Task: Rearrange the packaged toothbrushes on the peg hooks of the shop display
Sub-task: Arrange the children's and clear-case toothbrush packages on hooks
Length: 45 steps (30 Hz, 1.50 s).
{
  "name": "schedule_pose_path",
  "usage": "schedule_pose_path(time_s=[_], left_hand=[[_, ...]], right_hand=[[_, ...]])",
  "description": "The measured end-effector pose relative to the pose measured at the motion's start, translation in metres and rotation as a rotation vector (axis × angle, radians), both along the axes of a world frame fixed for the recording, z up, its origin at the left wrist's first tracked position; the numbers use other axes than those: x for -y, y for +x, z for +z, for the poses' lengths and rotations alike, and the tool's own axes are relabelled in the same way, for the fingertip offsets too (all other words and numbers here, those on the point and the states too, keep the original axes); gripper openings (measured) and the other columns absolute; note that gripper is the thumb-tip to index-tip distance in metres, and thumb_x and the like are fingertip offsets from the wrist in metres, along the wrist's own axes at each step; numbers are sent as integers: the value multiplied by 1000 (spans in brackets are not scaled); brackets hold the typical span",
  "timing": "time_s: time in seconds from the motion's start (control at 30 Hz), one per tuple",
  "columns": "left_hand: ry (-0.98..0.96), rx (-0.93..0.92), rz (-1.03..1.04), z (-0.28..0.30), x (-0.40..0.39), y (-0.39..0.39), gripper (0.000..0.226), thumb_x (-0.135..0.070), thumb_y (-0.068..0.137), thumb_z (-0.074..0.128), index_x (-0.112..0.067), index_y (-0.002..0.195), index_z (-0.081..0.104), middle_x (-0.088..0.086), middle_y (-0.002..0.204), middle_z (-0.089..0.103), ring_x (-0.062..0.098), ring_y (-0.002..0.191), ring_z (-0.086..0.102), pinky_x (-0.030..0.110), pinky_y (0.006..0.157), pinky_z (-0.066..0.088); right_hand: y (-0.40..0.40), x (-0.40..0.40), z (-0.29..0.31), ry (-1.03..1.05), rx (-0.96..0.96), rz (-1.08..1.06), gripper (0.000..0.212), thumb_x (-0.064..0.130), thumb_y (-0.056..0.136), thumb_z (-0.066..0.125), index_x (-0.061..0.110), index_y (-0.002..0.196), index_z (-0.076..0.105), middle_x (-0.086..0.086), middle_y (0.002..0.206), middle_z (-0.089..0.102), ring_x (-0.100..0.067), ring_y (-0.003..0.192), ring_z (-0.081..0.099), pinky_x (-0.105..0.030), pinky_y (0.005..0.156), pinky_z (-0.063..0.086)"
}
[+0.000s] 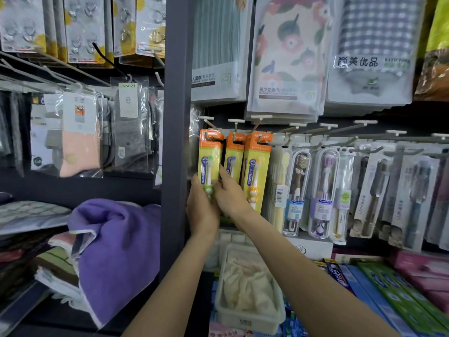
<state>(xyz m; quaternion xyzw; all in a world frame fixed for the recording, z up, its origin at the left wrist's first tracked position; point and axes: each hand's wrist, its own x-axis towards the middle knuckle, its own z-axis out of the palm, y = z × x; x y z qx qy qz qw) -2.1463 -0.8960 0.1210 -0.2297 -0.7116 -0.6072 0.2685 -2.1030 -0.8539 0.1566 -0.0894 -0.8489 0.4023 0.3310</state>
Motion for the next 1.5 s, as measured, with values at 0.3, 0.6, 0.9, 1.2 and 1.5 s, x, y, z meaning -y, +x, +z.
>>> schedule_pose_path(time_s=[0.3,0.6,0.9,1.2,1.5], left_hand=[[35,68,-114,3,6,3,44,2,83,59,-7,123,43,6,112,55,10,89,46,8,68,31],[48,21,-46,-4,-1,-10,51,-5,83,60,-10,129,39,8,126,53,24,111,52,46,94,44],[81,28,-73,-5,-1,-10,48,-5,83,61,-10,127,42,6,122,55,23,108,54,35,89,44],[116,14,-138,-4,4,2,38,-6,86,60,-7,121,46,-4,101,52,2,72,45,-2,60,35],[180,24,-176,-4,3,-3,52,-5,83,61,-6,131,40,14,125,51,26,111,51,44,99,40]], right_hand=[[9,-10,-10,96,-268,-385,48,6,96,41,8,143,30,-4,146,38,-16,134,35,-15,102,24],[-37,-22,-4,23,-215,-533,52,20,87,62,1,129,38,-17,124,52,-30,115,51,-37,94,45],[-50,-26,-1,0,-214,-460,51,5,87,58,7,130,30,-11,109,57,-27,103,59,-33,83,48],[-32,-15,-8,45,-268,-441,47,10,87,60,4,125,33,-13,98,58,-26,85,60,-33,72,50],[-25,-9,-5,-25,-190,-418,75,17,86,62,5,143,15,-16,111,58,-29,97,60,-33,78,48]])
